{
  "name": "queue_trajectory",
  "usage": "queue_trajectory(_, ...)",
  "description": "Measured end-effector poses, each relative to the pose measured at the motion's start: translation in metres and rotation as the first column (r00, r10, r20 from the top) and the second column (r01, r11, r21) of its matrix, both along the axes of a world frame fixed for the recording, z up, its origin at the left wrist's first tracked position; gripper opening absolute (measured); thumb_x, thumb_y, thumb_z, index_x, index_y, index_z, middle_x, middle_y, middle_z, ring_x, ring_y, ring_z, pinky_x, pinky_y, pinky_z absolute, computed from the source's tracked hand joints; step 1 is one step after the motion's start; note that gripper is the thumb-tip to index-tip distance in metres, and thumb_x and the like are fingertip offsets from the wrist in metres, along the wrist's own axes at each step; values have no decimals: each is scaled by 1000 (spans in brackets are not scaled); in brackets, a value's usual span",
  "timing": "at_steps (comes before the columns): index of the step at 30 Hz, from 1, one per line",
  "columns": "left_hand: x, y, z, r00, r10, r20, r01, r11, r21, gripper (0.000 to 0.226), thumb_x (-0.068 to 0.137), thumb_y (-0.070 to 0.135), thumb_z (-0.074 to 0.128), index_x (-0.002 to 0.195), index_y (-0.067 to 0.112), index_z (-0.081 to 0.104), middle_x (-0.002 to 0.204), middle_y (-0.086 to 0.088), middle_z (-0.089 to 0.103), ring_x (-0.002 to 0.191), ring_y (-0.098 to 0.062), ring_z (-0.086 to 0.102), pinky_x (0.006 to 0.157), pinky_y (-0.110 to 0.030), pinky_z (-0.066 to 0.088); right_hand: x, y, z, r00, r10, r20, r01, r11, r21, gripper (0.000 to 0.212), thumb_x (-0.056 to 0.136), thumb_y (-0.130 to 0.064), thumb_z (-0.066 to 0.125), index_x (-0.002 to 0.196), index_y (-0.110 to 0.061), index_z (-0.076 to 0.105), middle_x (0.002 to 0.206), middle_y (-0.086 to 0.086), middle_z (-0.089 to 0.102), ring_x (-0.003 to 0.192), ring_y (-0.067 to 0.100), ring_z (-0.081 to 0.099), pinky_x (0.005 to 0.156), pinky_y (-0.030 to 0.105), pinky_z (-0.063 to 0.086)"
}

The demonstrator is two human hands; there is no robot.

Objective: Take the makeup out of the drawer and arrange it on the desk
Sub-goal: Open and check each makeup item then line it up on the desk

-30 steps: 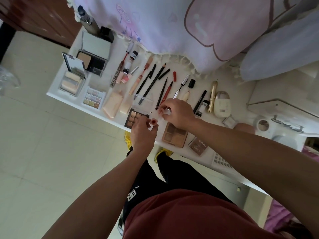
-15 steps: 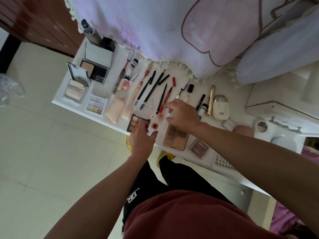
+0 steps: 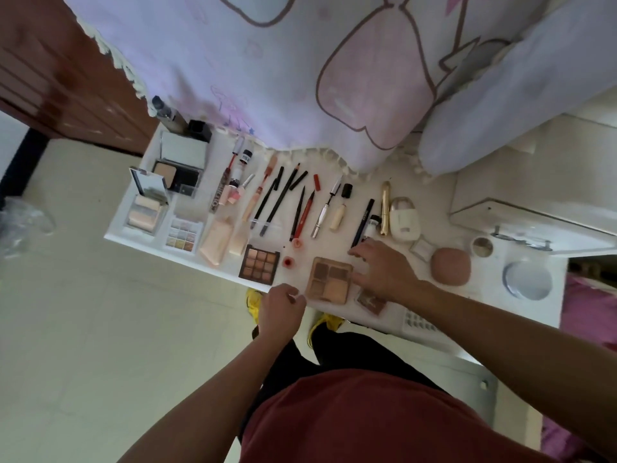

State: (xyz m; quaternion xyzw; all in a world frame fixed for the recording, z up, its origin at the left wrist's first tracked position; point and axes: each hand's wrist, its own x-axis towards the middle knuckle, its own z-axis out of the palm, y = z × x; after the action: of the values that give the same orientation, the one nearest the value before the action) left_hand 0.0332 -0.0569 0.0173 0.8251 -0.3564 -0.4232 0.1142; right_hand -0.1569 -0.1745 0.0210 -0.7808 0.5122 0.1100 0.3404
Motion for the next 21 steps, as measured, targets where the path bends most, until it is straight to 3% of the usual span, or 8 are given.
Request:
queue_trajectory(3,-13,-10,-1,998,-15,-66,15,1000,-12,28,91,28,63,105,5,71,100,-7,72,96,-23,66,75,-23,43,4,17,-3,976,210,-60,-212,977,-26,70,80,-52,67,141,-24,44,139,-1,42,130,18,35,86,36,49)
queue_trajectory(6,-17,-16,-3,998,-33,-47,32,999,-11,23,91,22,61,105,6,71,104,-6,72,100,-24,65,77,-22,42,2,30,-12,951,288,-108,-298,950,-92,81,74,-49,70,143,-18,42,141,6,41,127,26,39,87,40,51)
queue_trajectory(11,-10,-18,-7,995,-100,-12,100,995,6,26,90,15,57,111,10,71,113,-4,71,105,-22,64,81,-20,42,1,43,-25,952,287,-105,-304,928,-215,82,62,-46,75,133,-10,51,130,10,53,115,30,51,78,40,55)
queue_trajectory(16,-11,-20,-6,989,-147,-35,148,988,32,30,89,17,57,115,10,70,116,-5,70,107,-22,63,87,-25,46,-2,44,-29,960,270,-77,-281,909,-308,77,63,-49,77,126,-9,57,122,10,58,107,29,55,69,39,57)
queue_trajectory(21,-12,-24,7,984,-75,-159,76,997,0,31,88,18,61,118,11,67,100,-5,70,95,-21,65,88,-32,51,-12,29,-8,979,201,-23,-202,969,-142,81,71,-56,69,140,-20,46,135,-1,45,124,18,39,84,33,50)
